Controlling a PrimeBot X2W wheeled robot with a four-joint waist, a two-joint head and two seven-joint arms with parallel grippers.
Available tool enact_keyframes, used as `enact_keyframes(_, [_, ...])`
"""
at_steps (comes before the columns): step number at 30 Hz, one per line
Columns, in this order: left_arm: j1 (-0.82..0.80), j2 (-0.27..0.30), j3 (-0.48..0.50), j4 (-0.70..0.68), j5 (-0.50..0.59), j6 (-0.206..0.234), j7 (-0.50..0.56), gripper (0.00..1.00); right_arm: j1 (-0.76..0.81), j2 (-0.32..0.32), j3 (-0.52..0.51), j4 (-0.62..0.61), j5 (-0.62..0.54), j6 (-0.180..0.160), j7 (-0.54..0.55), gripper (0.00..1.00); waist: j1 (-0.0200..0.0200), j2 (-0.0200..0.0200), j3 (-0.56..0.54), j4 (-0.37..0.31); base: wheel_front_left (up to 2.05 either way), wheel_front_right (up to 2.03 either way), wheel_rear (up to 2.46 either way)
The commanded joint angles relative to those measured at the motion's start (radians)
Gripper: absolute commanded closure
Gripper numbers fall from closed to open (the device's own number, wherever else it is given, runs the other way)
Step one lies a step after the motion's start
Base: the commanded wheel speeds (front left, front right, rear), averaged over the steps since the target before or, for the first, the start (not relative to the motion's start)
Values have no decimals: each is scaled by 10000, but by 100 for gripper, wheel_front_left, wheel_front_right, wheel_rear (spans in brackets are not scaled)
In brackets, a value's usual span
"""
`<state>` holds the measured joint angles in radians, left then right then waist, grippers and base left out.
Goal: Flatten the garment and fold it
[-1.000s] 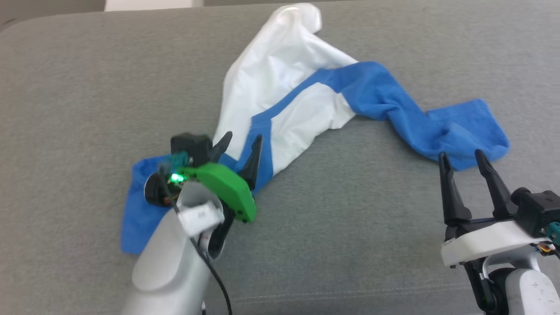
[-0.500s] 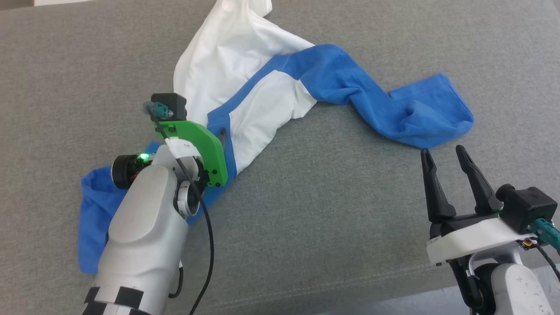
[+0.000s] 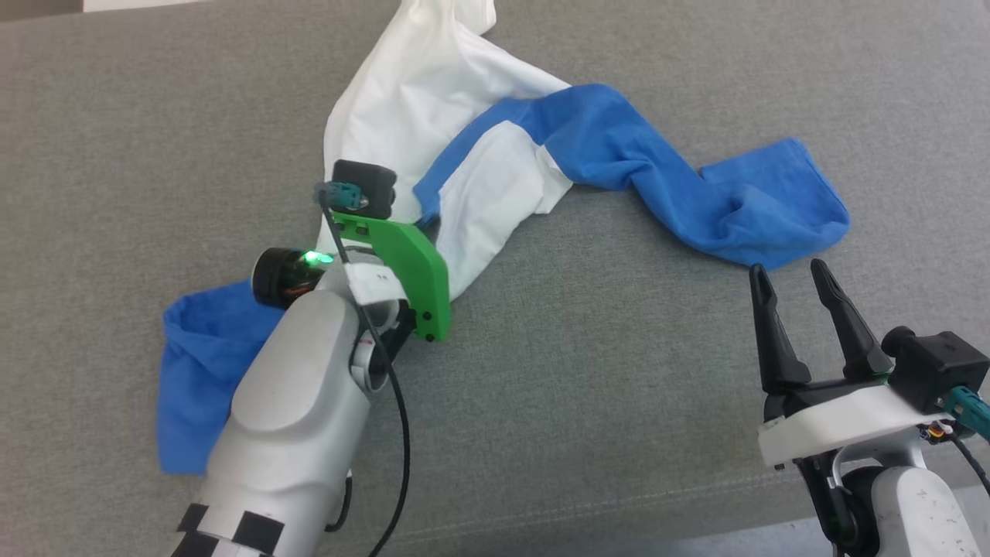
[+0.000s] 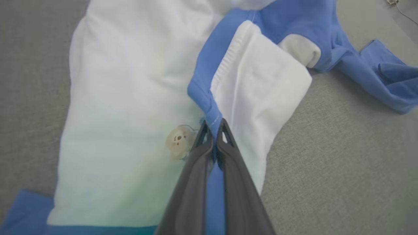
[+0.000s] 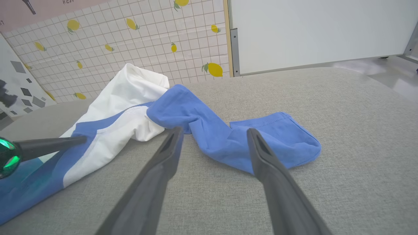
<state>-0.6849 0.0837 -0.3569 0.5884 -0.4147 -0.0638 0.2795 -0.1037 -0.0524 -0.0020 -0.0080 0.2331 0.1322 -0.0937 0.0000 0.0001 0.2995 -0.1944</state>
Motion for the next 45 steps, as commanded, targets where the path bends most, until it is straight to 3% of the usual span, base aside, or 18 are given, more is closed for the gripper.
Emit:
enact_keyframes(1, [101,-44,-154,-210,106,-121,-290,100,-115,22,-16,35,54,-15,37,0,0,-1,-146,104,0,0,0])
enact_keyframes(6, [971,-37,-1296,-1119,298,-515,-627,100,49,22,-217,42,72,-15,101,0,0,-1,-486,297,0,0,0])
enact_keyframes(15, [3003,795,-4578,-2737,-462,-664,622,100,352,22,-655,-161,92,-15,320,0,0,-1,-938,659,0,0,0])
enact_keyframes(16, [3110,894,-4772,-2752,-578,-665,744,84,372,22,-673,-175,92,-15,348,0,0,-1,-970,679,0,0,0])
enact_keyframes(17, [3216,1000,-4882,-2738,-692,-666,828,11,397,22,-689,-188,88,-15,383,0,0,-1,-1010,703,0,0,0])
enact_keyframes(18, [3301,1072,-4903,-2696,-767,-666,859,0,421,22,-698,-194,79,-15,420,0,0,-1,-1052,722,0,0,0])
enact_keyframes(20, [3483,1168,-4823,-2645,-927,-596,884,0,466,22,-691,-218,35,-15,539,0,0,-1,-1121,754,0,0,0])
enact_keyframes(24, [3812,1224,-3870,-3101,-1412,21,-64,0,466,22,-568,-292,-172,-15,886,0,0,-1,-1224,871,0,0,0])
enact_keyframes(32, [4132,1507,-1259,-4507,-1362,1393,-4401,0,-247,22,186,99,-512,-15,2510,0,0,-1,-967,1320,0,0,0])
enact_keyframes(36, [4204,1557,-168,-4832,-1118,1896,-5311,0,-1170,22,317,615,-622,-15,3460,0,0,-1,-626,1586,0,0,0])
enact_keyframes(40, [4223,1316,903,-5495,-557,2071,-5404,0,-2268,22,357,1358,-732,-15,4403,0,0,-1,-212,1858,0,0,0])
enact_keyframes(45, [4536,670,1814,-6014,188,1779,-5409,0,-3395,22,323,2399,-1016,-15,5365,0,0,-1,167,2165,0,0,0])
